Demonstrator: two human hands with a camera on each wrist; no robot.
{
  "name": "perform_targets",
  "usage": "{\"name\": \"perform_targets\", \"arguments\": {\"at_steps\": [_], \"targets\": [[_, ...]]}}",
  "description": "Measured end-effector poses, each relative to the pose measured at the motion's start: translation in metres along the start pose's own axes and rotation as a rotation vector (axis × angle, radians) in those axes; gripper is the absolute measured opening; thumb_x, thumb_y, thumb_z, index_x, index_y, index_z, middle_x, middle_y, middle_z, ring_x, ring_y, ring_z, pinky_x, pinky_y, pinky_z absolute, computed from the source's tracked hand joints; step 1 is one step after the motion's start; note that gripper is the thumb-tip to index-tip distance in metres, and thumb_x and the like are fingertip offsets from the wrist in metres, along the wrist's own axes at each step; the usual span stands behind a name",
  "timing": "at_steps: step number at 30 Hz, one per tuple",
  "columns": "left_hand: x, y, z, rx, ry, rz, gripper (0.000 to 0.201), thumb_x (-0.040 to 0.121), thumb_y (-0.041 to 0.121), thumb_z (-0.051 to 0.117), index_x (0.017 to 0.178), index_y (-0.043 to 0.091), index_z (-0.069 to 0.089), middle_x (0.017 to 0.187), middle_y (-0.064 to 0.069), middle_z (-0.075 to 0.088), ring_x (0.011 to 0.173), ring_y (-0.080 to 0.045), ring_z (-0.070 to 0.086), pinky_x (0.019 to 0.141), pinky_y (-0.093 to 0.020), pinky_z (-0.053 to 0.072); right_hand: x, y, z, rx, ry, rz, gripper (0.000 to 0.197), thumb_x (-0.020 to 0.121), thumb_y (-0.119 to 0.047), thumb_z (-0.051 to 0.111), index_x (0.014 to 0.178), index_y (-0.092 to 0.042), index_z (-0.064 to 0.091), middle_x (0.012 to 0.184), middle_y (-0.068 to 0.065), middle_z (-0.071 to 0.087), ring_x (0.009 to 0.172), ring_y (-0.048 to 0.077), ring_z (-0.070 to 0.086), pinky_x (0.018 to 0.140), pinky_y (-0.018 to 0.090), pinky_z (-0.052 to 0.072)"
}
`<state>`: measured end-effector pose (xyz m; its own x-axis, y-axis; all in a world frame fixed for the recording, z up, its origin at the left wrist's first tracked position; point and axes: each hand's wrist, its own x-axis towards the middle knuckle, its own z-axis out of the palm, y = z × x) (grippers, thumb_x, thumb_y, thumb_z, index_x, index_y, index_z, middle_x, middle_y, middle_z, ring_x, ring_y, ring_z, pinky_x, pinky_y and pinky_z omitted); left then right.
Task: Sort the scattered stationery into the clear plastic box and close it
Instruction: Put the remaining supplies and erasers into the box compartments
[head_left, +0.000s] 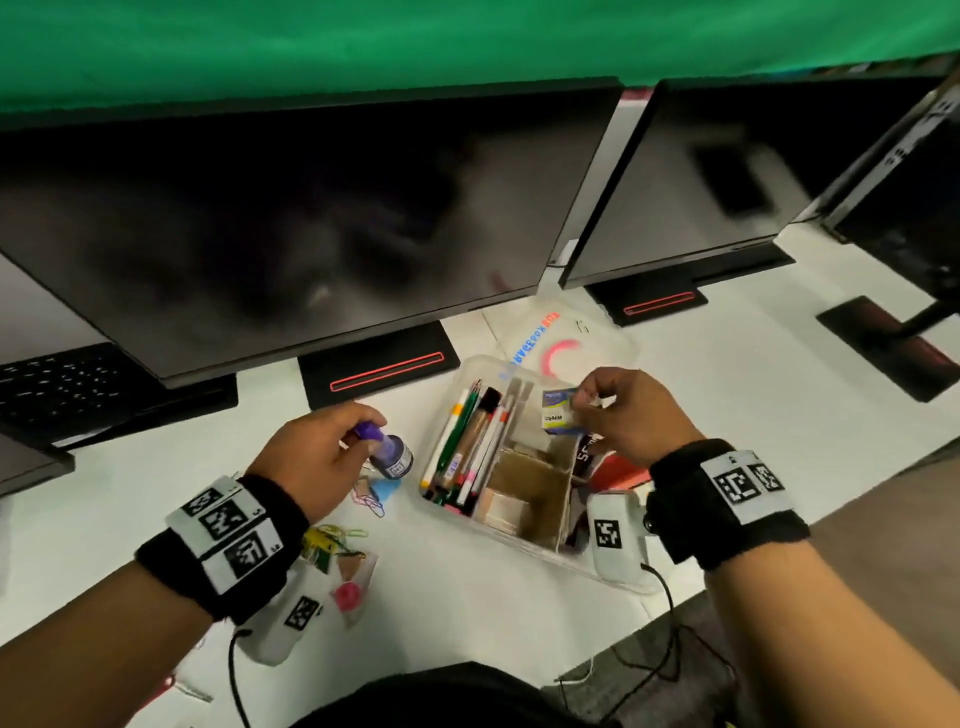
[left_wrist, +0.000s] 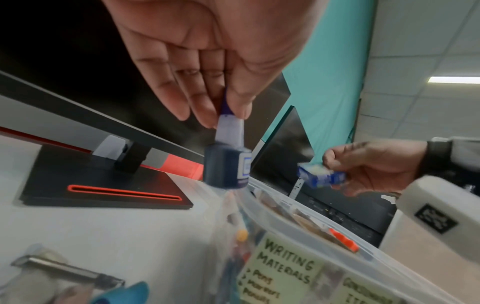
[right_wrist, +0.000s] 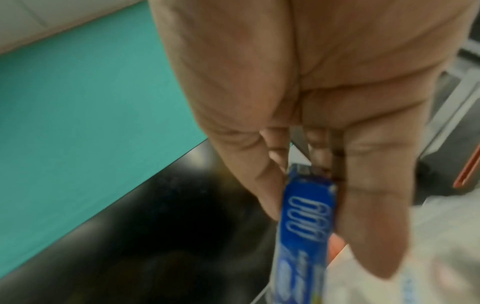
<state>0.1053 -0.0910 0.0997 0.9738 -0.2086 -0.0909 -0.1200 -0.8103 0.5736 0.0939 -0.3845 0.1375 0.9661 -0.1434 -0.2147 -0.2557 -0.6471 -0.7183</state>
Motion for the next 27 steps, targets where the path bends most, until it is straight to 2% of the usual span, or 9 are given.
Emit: {"name": "perform_targets", "arguments": {"at_steps": [2, 5, 8, 10, 12, 16, 21, 24, 27], "targets": [[-0.002, 0.01, 0.0, -0.017, -0.02, 0.04, 0.021, 0.089, 0.02, 0.058, 0.109, 0.026, 0.063, 0.094, 0.008, 0.062, 0.076, -0.009, 0.055, 0.065, -0.013, 0.04, -0.012, 0.013, -0.009, -0.192, -0.058, 0.032, 0.025, 0.076, 0.001, 0.059, 0.072, -0.024, 0.06, 0.073, -0.007, 0.06, 0.064, 0.016, 0.057, 0.06, 0.022, 0.048], [-0.006, 0.03, 0.004, -0.039, -0.054, 0.111, 0.022, 0.089, 0.019, 0.058, 0.11, 0.025, 0.064, 0.09, 0.013, 0.058, 0.074, -0.003, 0.054, 0.065, -0.004, 0.036, -0.027, 0.03, -0.011, -0.294, -0.125, 0.13, 0.027, 0.074, -0.004, 0.056, 0.091, -0.024, 0.064, 0.082, 0.001, 0.065, 0.056, 0.013, 0.056, 0.049, 0.02, 0.047], [-0.008, 0.051, 0.012, -0.054, -0.094, 0.186, 0.023, 0.089, 0.019, 0.058, 0.11, 0.024, 0.064, 0.093, 0.014, 0.058, 0.078, -0.005, 0.054, 0.068, -0.005, 0.037, -0.037, 0.043, -0.006, -0.42, -0.208, 0.129, 0.032, 0.073, -0.011, 0.061, 0.103, -0.023, 0.065, 0.099, 0.003, 0.066, 0.073, 0.016, 0.06, 0.055, 0.018, 0.044], [-0.009, 0.064, 0.019, -0.06, -0.141, 0.211, 0.024, 0.089, 0.021, 0.058, 0.112, 0.025, 0.064, 0.097, 0.013, 0.059, 0.085, -0.008, 0.054, 0.076, -0.014, 0.044, -0.043, 0.047, -0.002, -0.481, -0.239, 0.102, 0.029, 0.074, -0.015, 0.062, 0.102, -0.023, 0.067, 0.104, 0.003, 0.064, 0.086, 0.018, 0.062, 0.066, 0.021, 0.046], [-0.01, 0.074, 0.025, -0.047, -0.188, 0.242, 0.025, 0.089, 0.024, 0.058, 0.113, 0.026, 0.063, 0.102, 0.01, 0.06, 0.09, -0.008, 0.054, 0.087, -0.021, 0.048, -0.049, 0.048, 0.003, -0.524, -0.276, 0.071, 0.028, 0.077, -0.016, 0.063, 0.103, -0.022, 0.067, 0.105, 0.001, 0.065, 0.089, 0.017, 0.062, 0.071, 0.019, 0.044], [-0.008, 0.093, 0.037, -0.011, -0.253, 0.302, 0.026, 0.091, 0.024, 0.056, 0.116, 0.026, 0.062, 0.115, 0.005, 0.064, 0.105, -0.013, 0.056, 0.089, -0.02, 0.043, -0.054, 0.05, 0.024, -0.598, -0.326, -0.026, 0.028, 0.082, -0.006, 0.057, 0.108, -0.014, 0.065, 0.107, 0.005, 0.067, 0.098, 0.022, 0.063, 0.079, 0.023, 0.046], [-0.003, 0.11, 0.049, 0.031, -0.292, 0.379, 0.028, 0.092, 0.023, 0.053, 0.119, 0.028, 0.06, 0.118, 0.008, 0.063, 0.11, -0.01, 0.053, 0.092, -0.017, 0.038, -0.05, 0.061, 0.037, -0.525, -0.262, -0.029, 0.03, 0.081, 0.003, 0.05, 0.103, -0.013, 0.064, 0.103, 0.009, 0.068, 0.091, 0.023, 0.063, 0.07, 0.019, 0.036], [-0.001, 0.115, 0.057, 0.051, -0.317, 0.416, 0.029, 0.091, 0.024, 0.053, 0.12, 0.027, 0.059, 0.118, 0.006, 0.063, 0.11, -0.011, 0.054, 0.096, -0.02, 0.039, -0.048, 0.067, 0.04, -0.501, -0.239, -0.025, 0.022, 0.083, -0.002, 0.054, 0.1, -0.012, 0.062, 0.099, 0.008, 0.068, 0.082, 0.02, 0.058, 0.07, 0.02, 0.037], [0.0, 0.117, 0.063, 0.061, -0.327, 0.437, 0.028, 0.091, 0.025, 0.053, 0.119, 0.027, 0.059, 0.116, 0.006, 0.064, 0.109, -0.012, 0.054, 0.097, -0.022, 0.041, -0.048, 0.073, 0.052, -0.466, -0.286, -0.019, 0.019, 0.083, -0.014, 0.061, 0.101, -0.01, 0.062, 0.099, 0.009, 0.068, 0.091, 0.026, 0.064, 0.072, 0.023, 0.043]]}}
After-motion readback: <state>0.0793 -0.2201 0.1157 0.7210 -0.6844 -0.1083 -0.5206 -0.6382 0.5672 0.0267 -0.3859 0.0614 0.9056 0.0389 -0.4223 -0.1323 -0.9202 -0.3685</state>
